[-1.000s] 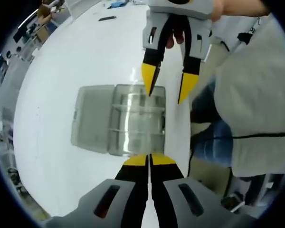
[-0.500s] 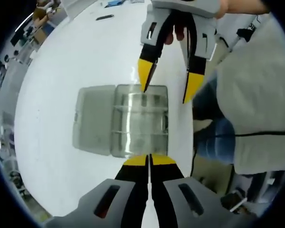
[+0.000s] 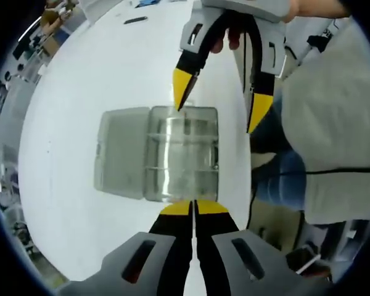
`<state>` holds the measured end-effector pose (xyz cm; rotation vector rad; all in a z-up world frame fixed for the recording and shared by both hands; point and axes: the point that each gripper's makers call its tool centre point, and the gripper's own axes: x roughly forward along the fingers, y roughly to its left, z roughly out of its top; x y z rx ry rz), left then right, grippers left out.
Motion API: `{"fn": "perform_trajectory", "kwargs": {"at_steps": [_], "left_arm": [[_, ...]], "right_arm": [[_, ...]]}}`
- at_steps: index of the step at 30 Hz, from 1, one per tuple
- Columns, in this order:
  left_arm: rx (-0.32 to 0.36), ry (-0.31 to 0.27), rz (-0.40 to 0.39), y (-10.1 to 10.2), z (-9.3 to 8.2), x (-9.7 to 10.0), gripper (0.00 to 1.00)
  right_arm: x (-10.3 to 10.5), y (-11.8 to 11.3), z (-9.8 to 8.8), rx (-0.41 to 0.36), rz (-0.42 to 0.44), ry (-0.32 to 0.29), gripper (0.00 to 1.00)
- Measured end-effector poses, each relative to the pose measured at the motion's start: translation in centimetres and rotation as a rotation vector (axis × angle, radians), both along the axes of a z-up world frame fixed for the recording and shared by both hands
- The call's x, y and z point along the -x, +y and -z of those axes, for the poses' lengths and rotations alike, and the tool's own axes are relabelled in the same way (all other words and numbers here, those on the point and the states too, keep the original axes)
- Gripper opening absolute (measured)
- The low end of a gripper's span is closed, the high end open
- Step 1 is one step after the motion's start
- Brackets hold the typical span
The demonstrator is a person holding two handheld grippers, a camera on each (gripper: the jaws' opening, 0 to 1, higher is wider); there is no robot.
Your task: Insert the divider into the dual guide fixture by aligning both edges with the guide slots and pushing it downward to the bottom, including one-sided entry, uneven engagement, binding, and posture correction.
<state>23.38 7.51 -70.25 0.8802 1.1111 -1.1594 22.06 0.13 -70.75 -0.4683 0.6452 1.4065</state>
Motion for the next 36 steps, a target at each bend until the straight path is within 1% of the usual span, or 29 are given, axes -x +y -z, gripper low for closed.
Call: {"fn": "perform_trajectory", "kwargs": {"at_steps": [8,16,21,36], "left_arm": [[-0.009,-0.003,0.008,0.1,0.1,0.0,0.00],[-0.030,-0.004,0.020,0.1,0.5,0.0,0.00],[-0.032,-0.004,0.018,0.0,0.5,-0.2,0.00],[-0.053,-0.009,0.031,-0.4,1.0,-0.7,0.00]], "right_arm": [[0.2,-0.1,0.0,0.001,0.006,-0.001,0.56],[0.0,0.0,0.0,-0.010,0.019,-0.003,0.58],[0.0,0.2,-0.1,-0.024,0.029,0.003,0.61],[-0.1,0.1,-0.2,-0.029,0.038,0.008,0.65]]}}
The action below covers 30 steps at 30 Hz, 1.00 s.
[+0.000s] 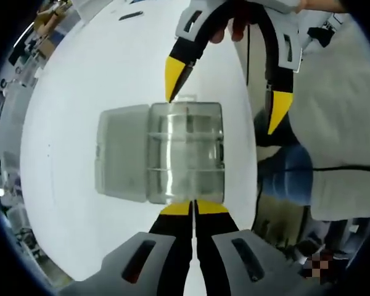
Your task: Insert the divider into the dual guide fixture by aligning both edges with the guide slots and pushing it downward to the bottom, including one-sided entry, uneven engagement, binding, and posture correction.
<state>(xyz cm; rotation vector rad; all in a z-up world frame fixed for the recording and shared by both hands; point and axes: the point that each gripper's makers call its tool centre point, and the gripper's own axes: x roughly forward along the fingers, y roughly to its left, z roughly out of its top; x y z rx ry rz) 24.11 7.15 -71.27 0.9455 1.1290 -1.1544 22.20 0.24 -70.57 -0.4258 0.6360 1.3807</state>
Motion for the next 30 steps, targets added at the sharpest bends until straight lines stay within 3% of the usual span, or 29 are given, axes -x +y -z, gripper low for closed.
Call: {"fn": "perform_trajectory", "kwargs": {"at_steps": [30], "left_arm": [[-0.037,0.004,0.017,0.01,0.85,-0.53,0.00]], "right_arm": [[-0.42,-0.07,0.21,-0.013,0.015,0.012,0.69]]}}
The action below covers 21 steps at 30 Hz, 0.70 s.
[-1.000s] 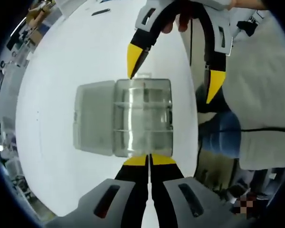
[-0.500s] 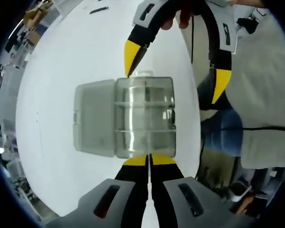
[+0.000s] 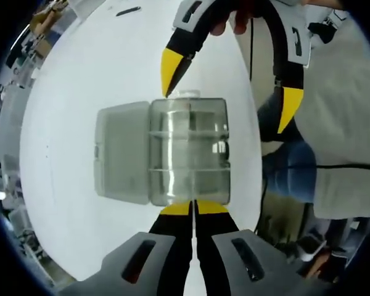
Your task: Insert the divider into the dual guide fixture by aligning both edges with the guide slots and pushing it downward to the bottom, including one-sided entry, uneven engagement, binding, and posture correction.
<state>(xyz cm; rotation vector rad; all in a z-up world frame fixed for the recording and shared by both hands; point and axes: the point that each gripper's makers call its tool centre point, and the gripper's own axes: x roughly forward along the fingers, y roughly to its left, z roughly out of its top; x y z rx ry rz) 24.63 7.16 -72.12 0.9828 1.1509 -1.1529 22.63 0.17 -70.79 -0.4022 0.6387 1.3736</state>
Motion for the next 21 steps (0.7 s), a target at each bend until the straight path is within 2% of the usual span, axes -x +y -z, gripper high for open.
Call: {"fn": "perform_trajectory", "kwargs": {"at_steps": [21], "left_arm": [[-0.025,0.004,-0.003,0.13,0.74,-0.25,0.00]], "right_arm": [[-0.05,-0.11,0.00,-0.007,0.001,0.014,0.69]]}}
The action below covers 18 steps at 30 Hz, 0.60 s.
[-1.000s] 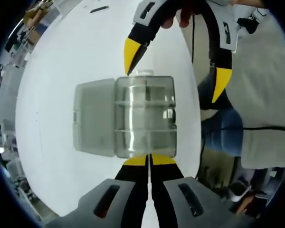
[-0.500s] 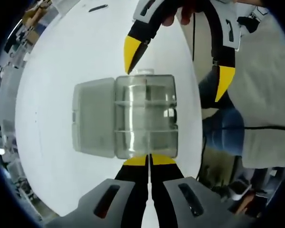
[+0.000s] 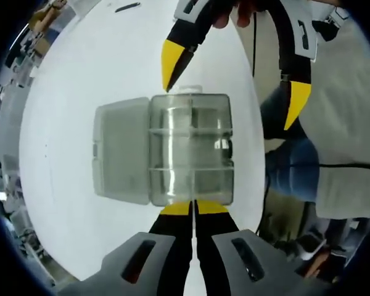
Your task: Insert the divider into the dual guide fixture by aligning both edges with the guide slots and pushing it downward to the bottom, including one-sided entry, uneven engagement, binding, and posture correction.
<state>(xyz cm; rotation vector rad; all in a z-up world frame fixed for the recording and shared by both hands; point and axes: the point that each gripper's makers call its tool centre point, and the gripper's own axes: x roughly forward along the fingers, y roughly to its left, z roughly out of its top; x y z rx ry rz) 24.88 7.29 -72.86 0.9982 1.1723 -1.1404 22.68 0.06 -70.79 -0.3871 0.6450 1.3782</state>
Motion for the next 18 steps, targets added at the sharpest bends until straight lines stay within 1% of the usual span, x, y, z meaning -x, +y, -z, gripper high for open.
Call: {"fn": "perform_trajectory", "kwargs": {"at_steps": [18], "left_arm": [[-0.010,0.007,-0.013,0.07,0.55,-0.10,0.00]], "right_arm": [[-0.03,-0.13,-0.03,-0.002,-0.002,0.005,0.69]]}}
